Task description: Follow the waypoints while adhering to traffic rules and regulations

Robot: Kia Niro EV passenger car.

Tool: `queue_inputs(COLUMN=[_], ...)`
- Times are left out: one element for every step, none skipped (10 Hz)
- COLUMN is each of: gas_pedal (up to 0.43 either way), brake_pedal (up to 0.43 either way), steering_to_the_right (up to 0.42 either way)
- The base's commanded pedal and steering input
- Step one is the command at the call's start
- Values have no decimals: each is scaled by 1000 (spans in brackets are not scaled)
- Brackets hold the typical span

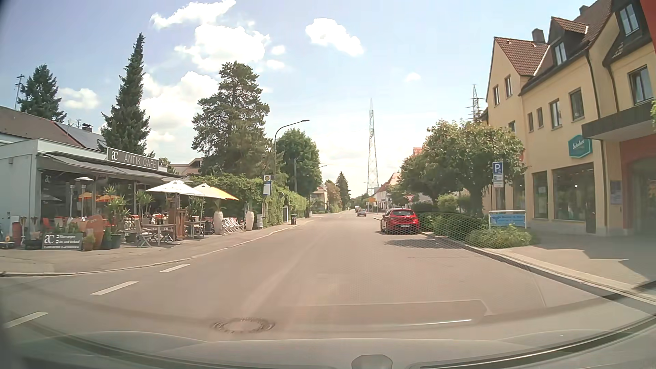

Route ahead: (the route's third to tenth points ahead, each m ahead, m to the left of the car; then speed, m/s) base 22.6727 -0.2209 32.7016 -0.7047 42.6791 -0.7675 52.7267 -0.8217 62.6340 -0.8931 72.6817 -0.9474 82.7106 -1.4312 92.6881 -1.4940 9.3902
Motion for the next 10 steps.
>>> queue_inputs(gas_pedal=[138, 138, 138, 138, 138, 138, 130, 118, 118, 118], brake_pedal=[0, 0, 0, 0, 0, 0, 0, 0, 0, 0], steering_to_the_right=[11, 11, 9, 7, 5, 4, 4, 3, 0, 0])
